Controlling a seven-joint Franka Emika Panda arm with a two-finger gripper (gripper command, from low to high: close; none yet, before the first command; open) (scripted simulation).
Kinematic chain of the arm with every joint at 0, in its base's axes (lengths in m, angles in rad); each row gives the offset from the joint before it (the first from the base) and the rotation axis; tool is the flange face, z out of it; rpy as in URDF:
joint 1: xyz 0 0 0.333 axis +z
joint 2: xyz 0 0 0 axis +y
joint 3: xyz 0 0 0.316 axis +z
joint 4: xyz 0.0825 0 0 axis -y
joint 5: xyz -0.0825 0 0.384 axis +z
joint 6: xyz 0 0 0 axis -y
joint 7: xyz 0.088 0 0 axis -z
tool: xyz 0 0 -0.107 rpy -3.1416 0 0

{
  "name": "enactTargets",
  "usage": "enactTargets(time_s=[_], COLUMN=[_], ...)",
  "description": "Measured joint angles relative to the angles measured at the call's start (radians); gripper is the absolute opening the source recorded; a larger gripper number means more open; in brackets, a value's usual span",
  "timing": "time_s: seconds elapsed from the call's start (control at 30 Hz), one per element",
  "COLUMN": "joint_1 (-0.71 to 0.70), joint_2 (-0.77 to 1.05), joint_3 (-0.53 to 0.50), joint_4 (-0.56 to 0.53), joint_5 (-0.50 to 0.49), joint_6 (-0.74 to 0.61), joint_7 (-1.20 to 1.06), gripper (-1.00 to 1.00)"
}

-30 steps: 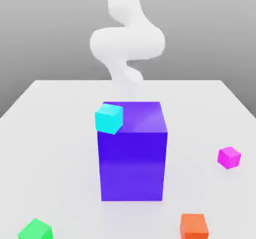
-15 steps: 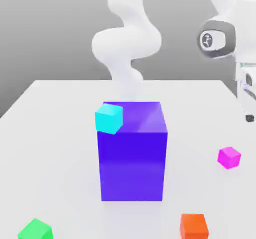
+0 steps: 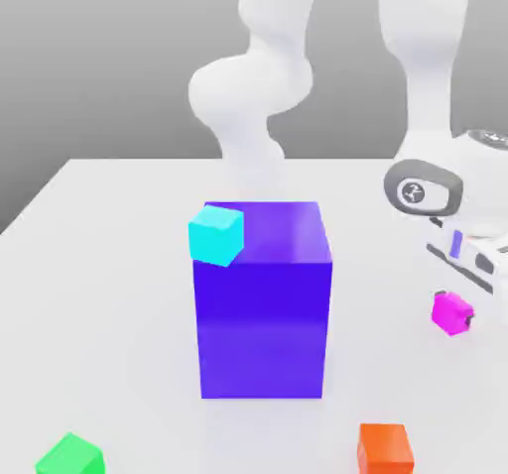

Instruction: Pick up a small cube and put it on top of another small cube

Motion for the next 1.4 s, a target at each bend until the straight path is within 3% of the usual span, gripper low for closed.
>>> enactTargets(time_s=[0.13,0.33,0.93,1.07,1.1,1.3,1.4], joint_1=[-0.011,-0.077,-0.578,-0.707,-0.75,-0.776,-0.765], joint_2=[-0.022,-0.202,-0.078,0.046,0.098,0.129,0.076], joint_3=[0.013,0.074,-0.434,-0.485,-0.482,-0.48,-0.523], joint_4=[-0.005,-0.029,0.308,0.409,0.445,0.466,0.477], joint_5=[0.007,0.154,0.383,0.496,0.537,0.559,0.517], joint_6=[-0.018,-0.175,-0.428,-0.413,-0.399,-0.391,-0.449], joint_7=[-0.006,-0.101,0.137,0.142,0.139,0.138,0.18], gripper=[-1.0,-1.0,-1.0,-1.0,1.0,1.0,1.0])
